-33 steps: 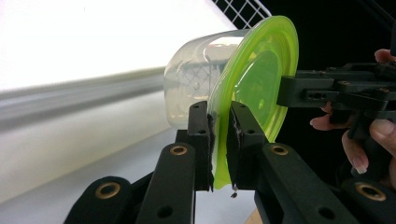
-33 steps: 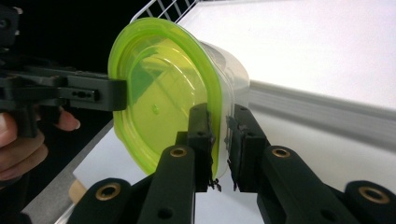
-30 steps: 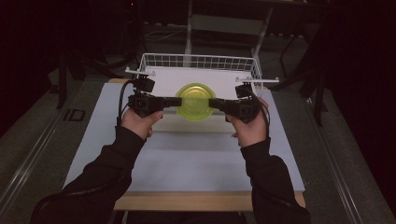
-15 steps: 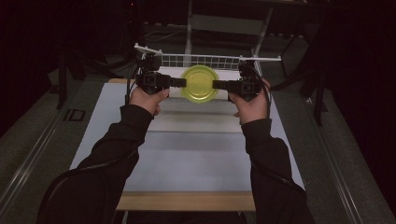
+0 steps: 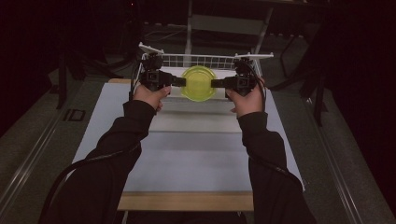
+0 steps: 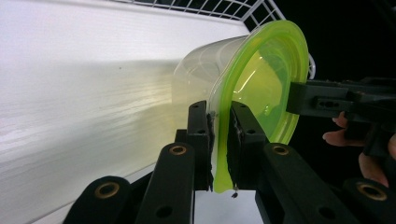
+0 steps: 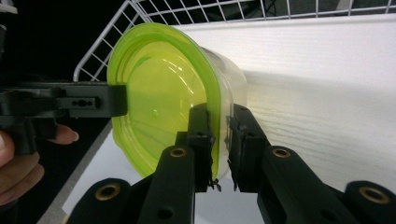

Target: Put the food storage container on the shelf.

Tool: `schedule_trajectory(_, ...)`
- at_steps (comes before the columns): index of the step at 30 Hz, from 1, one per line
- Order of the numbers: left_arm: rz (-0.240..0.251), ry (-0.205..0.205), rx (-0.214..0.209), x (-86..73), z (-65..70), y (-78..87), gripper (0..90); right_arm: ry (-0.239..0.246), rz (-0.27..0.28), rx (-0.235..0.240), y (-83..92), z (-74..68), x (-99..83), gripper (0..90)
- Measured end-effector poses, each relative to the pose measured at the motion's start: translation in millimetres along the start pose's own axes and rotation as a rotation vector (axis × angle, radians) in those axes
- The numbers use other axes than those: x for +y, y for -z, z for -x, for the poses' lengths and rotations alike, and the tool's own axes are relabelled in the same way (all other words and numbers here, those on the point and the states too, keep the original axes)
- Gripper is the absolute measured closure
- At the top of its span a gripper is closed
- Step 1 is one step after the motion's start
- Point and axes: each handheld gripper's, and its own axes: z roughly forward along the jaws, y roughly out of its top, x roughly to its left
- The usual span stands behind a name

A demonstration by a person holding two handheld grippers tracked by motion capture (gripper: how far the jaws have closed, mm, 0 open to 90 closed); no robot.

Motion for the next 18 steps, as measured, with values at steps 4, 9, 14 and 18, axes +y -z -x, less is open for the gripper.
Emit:
schedule_trajectory(4, 0.007, -0.005, -0.002, 2.8, -2.0, 0.0, 80.5, -0.022, -0.013, 0.019, -2.7, 3.0, 4.1, 79.9)
schedule_trajectory(9, 0.041, -0.011, 0.009, 5.2, -3.7, -2.0, 75.3, -0.037, -0.033, 0.018, -8.3, 5.3, 10.6, 79.7)
schedule_trajectory(14, 0.049, -0.003, 0.019, 9.1, -10.7, -5.4, 74.9, -0.042, -0.044, -0.001, -13.1, 6.2, 17.1, 73.5)
schedule_trajectory(18, 0.078, -0.041, 0.058, 9.8, -13.6, -8.2, 65.5, -0.025, -0.024, -0.022, -18.9, 3.7, 18.7, 63.4)
